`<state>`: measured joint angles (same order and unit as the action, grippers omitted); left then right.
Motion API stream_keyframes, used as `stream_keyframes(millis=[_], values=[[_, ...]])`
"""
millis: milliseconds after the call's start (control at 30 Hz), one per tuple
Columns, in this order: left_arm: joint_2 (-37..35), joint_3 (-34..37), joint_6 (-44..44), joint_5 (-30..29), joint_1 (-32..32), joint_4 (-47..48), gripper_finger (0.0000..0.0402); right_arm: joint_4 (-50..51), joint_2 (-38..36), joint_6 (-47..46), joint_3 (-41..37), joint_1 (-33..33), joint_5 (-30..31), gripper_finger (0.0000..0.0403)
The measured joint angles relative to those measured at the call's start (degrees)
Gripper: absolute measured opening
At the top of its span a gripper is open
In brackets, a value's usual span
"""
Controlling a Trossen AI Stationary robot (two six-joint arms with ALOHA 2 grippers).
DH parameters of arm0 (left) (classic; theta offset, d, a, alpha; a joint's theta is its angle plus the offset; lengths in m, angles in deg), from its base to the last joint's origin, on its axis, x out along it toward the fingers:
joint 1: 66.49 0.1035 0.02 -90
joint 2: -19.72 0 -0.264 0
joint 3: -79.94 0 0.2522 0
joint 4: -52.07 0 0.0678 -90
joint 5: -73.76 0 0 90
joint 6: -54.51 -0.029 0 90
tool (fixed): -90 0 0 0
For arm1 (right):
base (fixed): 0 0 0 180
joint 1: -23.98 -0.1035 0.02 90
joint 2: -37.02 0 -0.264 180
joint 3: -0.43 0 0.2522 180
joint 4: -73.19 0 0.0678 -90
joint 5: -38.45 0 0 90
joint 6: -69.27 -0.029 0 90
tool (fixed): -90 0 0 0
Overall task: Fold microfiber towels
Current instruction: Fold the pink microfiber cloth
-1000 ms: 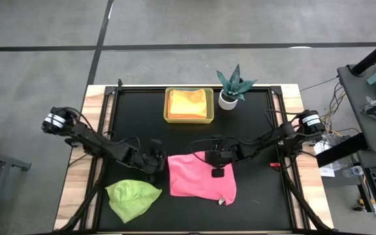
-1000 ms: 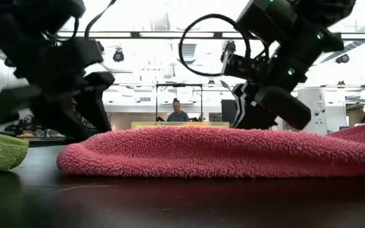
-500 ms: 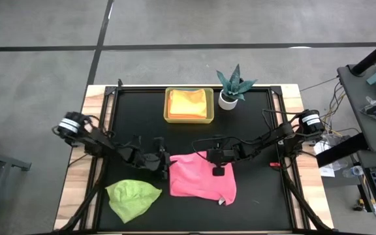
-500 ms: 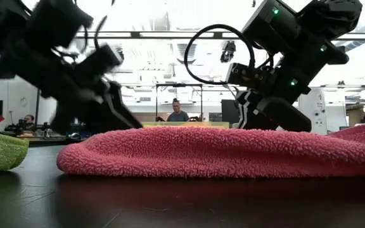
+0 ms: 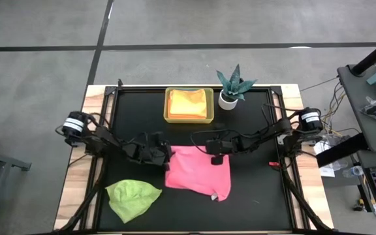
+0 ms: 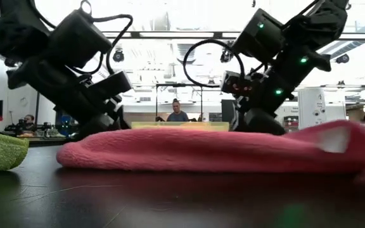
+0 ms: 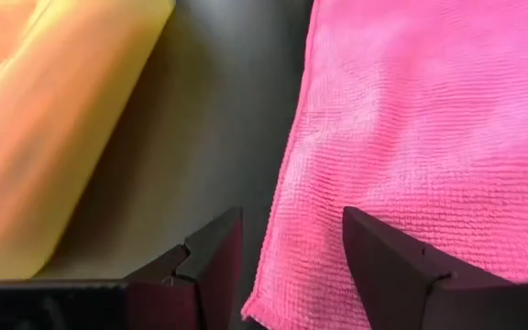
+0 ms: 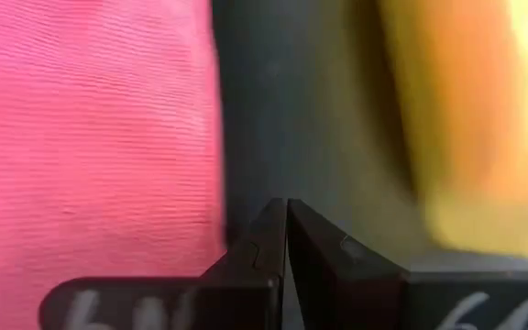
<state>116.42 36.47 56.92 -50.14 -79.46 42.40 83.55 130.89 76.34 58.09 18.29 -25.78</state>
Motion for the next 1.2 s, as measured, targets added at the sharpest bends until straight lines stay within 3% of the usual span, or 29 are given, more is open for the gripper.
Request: stream_keyframes(millis=[267, 433, 567, 800, 1200], values=[[-11.71, 0.09, -2.67, 0.63, 0.48, 7.25, 0.0175, -0.58, -4.78, 3.98, 2.43, 0.38, 1.23, 0.0008], [-20.08, 0.09, -1.46, 9.43, -2.30, 8.08, 0.0175, 2.96, -10.90, -1.73, 3.23, -4.22, 0.26, 0.0008], [-21.80, 0.17, 5.34, 12.52, -5.99, 9.27, 0.0175, 3.69, -14.20, -9.33, 2.92, -9.08, -5.25, 0.0008], [-16.17, 1.25, 17.87, 12.78, -12.26, 9.08, 0.0175, 3.96, -14.63, -24.55, 2.86, -17.08, -13.79, 0.0009], [-1.73, -5.76, 22.77, 21.88, -19.91, 6.62, 0.0175, 4.17, -4.66, -39.93, 4.82, -26.45, -13.87, 0.0009]])
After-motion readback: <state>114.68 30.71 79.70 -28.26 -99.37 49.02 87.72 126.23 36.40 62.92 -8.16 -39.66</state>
